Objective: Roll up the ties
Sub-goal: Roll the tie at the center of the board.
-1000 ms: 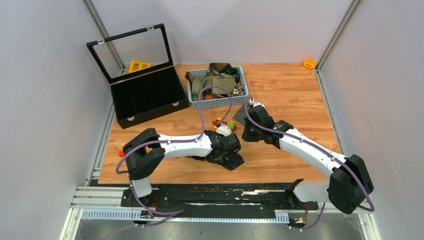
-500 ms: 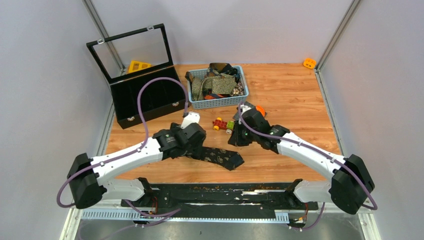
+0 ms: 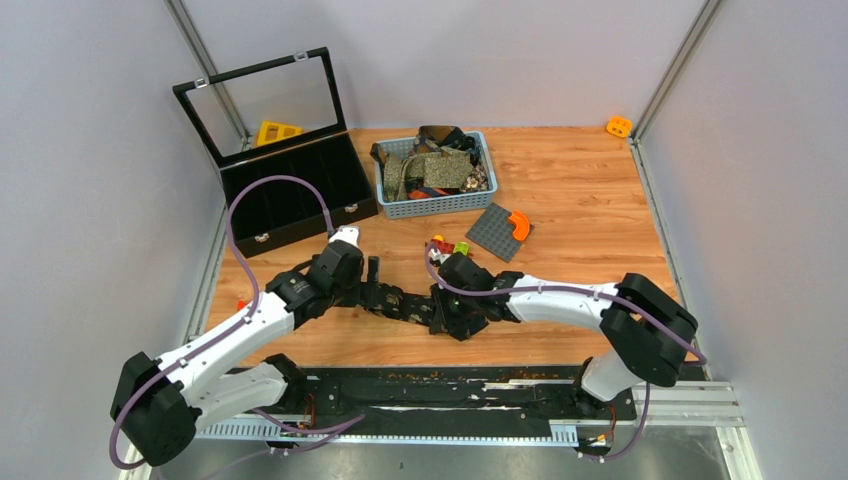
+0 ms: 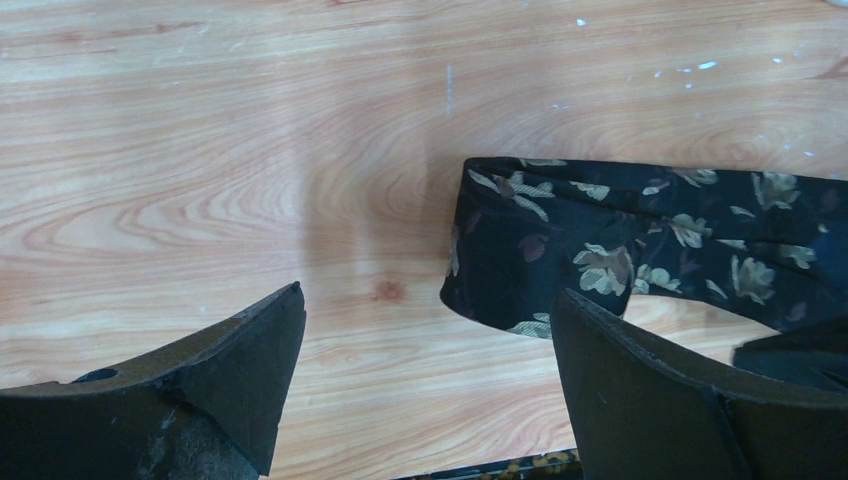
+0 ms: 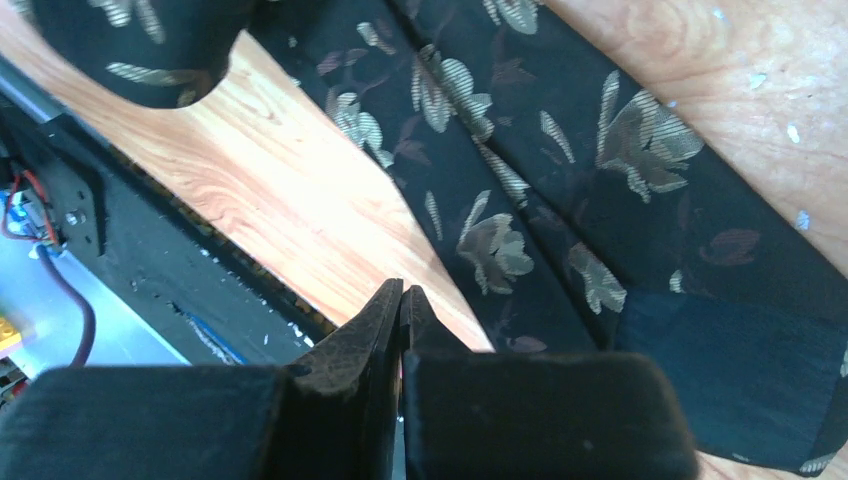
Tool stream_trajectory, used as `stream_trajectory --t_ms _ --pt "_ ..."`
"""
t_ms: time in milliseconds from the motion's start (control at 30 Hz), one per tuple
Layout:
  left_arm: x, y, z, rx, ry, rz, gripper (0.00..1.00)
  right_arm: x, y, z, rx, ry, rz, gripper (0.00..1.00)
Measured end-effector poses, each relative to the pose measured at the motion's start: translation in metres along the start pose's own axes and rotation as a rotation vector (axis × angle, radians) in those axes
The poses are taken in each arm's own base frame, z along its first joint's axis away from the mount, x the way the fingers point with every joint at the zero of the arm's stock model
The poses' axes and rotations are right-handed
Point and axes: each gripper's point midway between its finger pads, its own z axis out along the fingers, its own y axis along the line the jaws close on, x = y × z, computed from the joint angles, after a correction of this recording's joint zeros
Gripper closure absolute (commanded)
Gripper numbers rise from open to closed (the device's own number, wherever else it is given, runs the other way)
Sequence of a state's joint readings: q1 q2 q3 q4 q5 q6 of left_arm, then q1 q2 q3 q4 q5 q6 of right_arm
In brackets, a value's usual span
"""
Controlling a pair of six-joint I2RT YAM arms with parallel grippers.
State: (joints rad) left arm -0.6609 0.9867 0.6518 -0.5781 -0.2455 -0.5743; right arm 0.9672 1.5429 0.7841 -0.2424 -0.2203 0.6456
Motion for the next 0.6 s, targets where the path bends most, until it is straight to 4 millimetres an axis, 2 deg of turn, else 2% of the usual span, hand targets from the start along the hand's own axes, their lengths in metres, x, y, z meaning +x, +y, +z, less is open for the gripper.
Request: stream_trajectory --t_ms 200,433,600 --pt "0.0 -0.002 0.007 0.056 0.008 -0.034 0.03 0.004 -0.019 0.011 0.059 0.026 0.014 0.97" --pt "0.001 -0.008 0.012 0.107 0.006 -0.039 0.03 -0.017 -0.037 0.008 0.089 -0.015 0.033 0.97" --pt "0.001 -0.015 0.015 0.147 0.002 -0.04 0.05 -0.023 -0.044 0.005 0.114 -0.015 0.007 0.97"
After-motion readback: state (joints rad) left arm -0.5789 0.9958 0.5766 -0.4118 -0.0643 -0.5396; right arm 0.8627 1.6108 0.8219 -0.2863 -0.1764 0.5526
